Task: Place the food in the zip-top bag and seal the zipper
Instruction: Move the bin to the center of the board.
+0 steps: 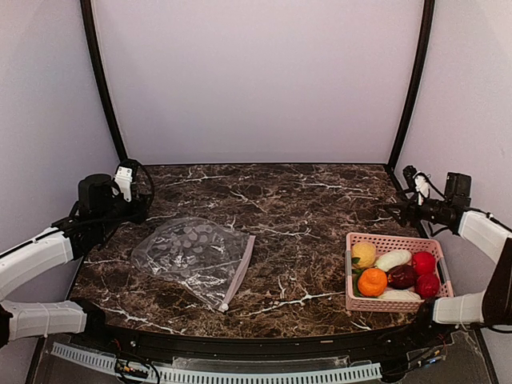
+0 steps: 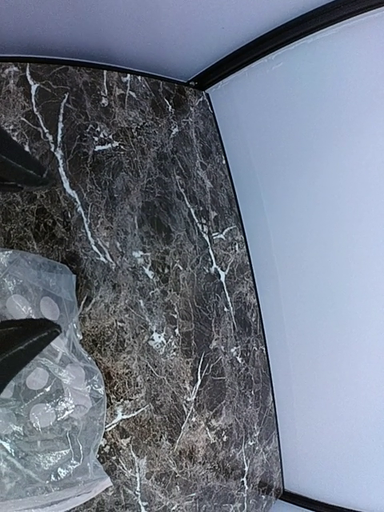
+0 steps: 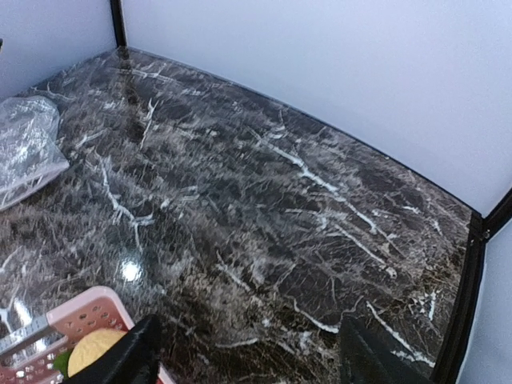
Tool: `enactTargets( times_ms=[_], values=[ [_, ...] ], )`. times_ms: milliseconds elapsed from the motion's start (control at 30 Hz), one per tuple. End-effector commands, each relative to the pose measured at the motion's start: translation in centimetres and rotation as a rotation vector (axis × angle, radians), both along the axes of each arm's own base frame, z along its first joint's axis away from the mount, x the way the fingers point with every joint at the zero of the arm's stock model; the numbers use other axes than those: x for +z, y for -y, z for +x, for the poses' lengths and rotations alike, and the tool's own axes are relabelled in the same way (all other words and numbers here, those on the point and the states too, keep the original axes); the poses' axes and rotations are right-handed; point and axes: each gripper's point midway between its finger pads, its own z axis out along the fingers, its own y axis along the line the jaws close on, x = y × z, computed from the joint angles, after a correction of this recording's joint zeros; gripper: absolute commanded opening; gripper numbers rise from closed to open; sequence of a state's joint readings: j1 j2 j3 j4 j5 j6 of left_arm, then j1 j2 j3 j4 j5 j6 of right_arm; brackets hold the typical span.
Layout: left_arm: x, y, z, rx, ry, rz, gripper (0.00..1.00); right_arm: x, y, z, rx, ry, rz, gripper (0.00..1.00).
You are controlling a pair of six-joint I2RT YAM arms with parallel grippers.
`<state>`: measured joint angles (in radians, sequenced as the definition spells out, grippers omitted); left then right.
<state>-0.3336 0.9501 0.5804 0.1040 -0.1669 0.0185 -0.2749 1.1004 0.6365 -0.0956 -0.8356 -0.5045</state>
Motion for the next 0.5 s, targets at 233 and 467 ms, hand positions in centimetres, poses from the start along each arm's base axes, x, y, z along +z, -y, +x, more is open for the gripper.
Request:
enactTargets(
  times_ms=[233, 467],
  values=[
    [0.1, 2.2, -0.6, -0.094, -0.014, -0.068, 0.59, 0.1, -0.2, -2.2, 0.272, -0.188, -0.245, 0.73],
    [-0.8, 3.0, -0.5, -0.126, -0.070, -0.058, 0.59, -1.6, 1.3, -3.7, 0.361, -0.345, -0.380, 0.61]
  ],
)
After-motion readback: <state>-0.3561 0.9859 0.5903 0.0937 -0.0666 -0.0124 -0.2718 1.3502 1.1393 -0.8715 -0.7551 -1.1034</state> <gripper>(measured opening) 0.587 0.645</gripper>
